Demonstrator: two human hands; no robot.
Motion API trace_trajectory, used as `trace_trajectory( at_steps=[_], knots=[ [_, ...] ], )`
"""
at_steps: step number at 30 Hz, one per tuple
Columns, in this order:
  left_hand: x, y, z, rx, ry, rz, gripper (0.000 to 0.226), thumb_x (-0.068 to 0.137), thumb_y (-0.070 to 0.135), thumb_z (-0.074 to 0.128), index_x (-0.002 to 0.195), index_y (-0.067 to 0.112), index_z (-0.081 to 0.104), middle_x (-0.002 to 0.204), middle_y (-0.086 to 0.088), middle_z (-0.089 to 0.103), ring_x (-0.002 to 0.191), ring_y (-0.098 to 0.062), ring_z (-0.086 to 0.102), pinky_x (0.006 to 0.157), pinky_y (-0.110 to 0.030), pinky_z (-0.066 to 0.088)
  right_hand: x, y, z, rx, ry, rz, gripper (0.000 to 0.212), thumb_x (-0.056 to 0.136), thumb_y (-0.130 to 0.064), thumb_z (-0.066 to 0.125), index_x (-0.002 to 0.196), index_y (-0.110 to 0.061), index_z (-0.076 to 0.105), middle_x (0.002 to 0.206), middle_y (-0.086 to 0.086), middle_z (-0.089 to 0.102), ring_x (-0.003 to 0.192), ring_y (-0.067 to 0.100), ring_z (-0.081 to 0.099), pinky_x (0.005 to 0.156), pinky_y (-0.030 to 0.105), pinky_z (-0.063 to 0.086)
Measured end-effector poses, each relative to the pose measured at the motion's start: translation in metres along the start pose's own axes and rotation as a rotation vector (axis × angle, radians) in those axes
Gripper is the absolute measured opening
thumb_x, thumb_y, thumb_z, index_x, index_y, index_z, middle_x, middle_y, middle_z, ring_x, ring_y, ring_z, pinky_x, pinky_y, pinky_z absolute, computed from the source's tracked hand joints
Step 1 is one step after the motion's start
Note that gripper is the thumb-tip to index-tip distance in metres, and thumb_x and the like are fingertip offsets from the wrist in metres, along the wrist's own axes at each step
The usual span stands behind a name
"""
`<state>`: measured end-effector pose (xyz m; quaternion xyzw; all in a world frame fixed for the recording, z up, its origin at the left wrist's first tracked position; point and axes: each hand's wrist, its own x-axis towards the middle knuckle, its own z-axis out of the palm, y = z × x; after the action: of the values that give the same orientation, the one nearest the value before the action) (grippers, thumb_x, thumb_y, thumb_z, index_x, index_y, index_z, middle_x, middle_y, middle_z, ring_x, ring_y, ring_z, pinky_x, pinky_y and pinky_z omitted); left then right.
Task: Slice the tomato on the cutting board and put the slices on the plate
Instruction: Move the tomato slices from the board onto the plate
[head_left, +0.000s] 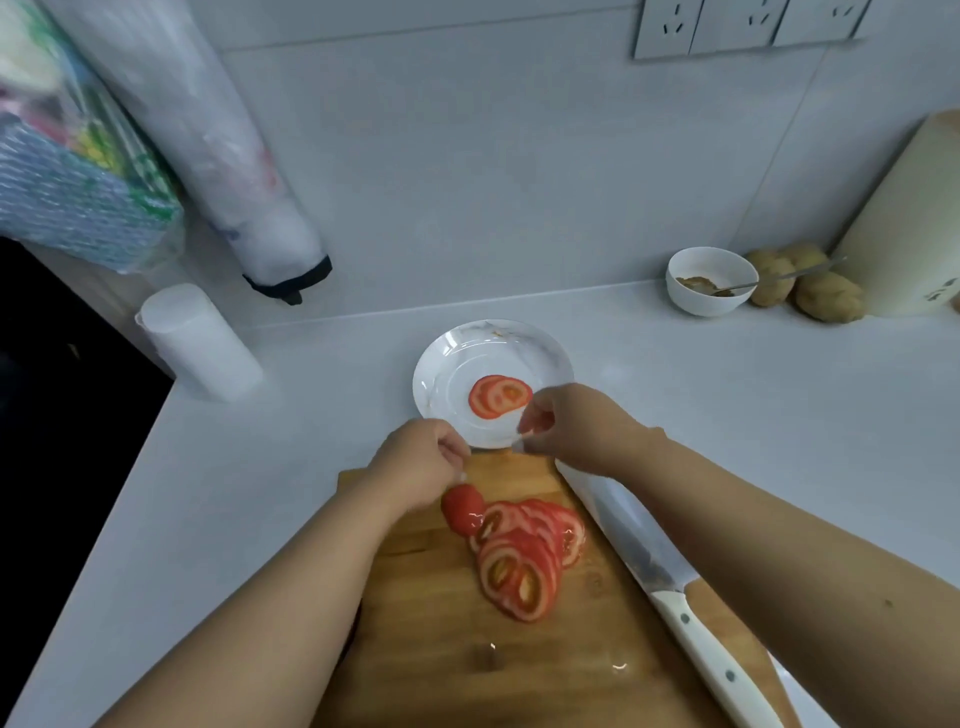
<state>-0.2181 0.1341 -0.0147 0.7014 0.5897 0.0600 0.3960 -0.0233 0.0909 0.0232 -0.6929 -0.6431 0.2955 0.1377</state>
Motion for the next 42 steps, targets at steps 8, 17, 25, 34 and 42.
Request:
trace_trajectory(
  at_steps=[8,17,25,34,42],
  knots=[
    [-0.019,-0.006,0.010,0.382,-0.121,0.208,0.045,0.060,0.023,0.085,0.091,0.034,0.054,0.106,0.005,0.049,0.097,-0.015,0.048,0.081,-0.031,0.045,-0.074,-0.009,0.051,-0.322,-0.083,-0.072,0.044,0.071,-0.040,0.079,0.104,-0.020,0.059,0.097,-0.003,0.055,0.089,0.016,0.054,0.072,0.031,0.052],
    [-0.060,-0.020,-0.002,-0.008,-0.152,0.134,0.025,0.066,0.029,0.083,0.078,0.030,0.061,0.080,0.010,0.063,0.073,-0.008,0.058,0.065,-0.025,0.045,-0.081,-0.015,0.066,-0.304,-0.062,0.008,0.031,0.077,-0.028,0.074,0.088,-0.019,0.046,0.089,-0.002,0.051,0.082,0.019,0.054,0.063,0.029,0.044],
    [-0.076,-0.010,0.023,-0.117,-0.257,0.112,0.033,0.068,0.033,0.082,0.096,0.030,0.066,0.090,0.012,0.069,0.083,-0.005,0.064,0.077,-0.024,0.051,-0.076,-0.002,0.048,0.188,-0.091,0.135,0.025,0.074,-0.029,0.081,0.091,-0.015,0.068,0.080,0.001,0.069,0.072,0.014,0.064,0.069,0.032,0.055],
    [-0.005,0.029,-0.024,-0.323,0.075,0.039,0.028,0.073,0.022,0.079,0.096,0.014,0.065,0.082,0.000,0.064,0.062,-0.009,0.054,0.053,-0.022,0.041,0.019,-0.016,0.003,0.445,0.056,0.146,0.021,0.084,-0.022,0.074,0.092,-0.004,0.066,0.070,0.000,0.061,0.061,0.011,0.056,0.054,0.023,0.047],
    [0.062,0.025,-0.011,0.098,0.175,-0.105,0.028,0.079,0.025,0.069,0.102,0.009,0.065,0.101,-0.011,0.067,0.091,-0.028,0.063,0.080,-0.035,0.051,0.090,-0.001,0.031,0.222,-0.011,0.229,0.028,0.094,-0.022,0.060,0.112,-0.001,0.069,0.106,0.017,0.071,0.101,0.029,0.067,0.096,0.036,0.050]
  ],
)
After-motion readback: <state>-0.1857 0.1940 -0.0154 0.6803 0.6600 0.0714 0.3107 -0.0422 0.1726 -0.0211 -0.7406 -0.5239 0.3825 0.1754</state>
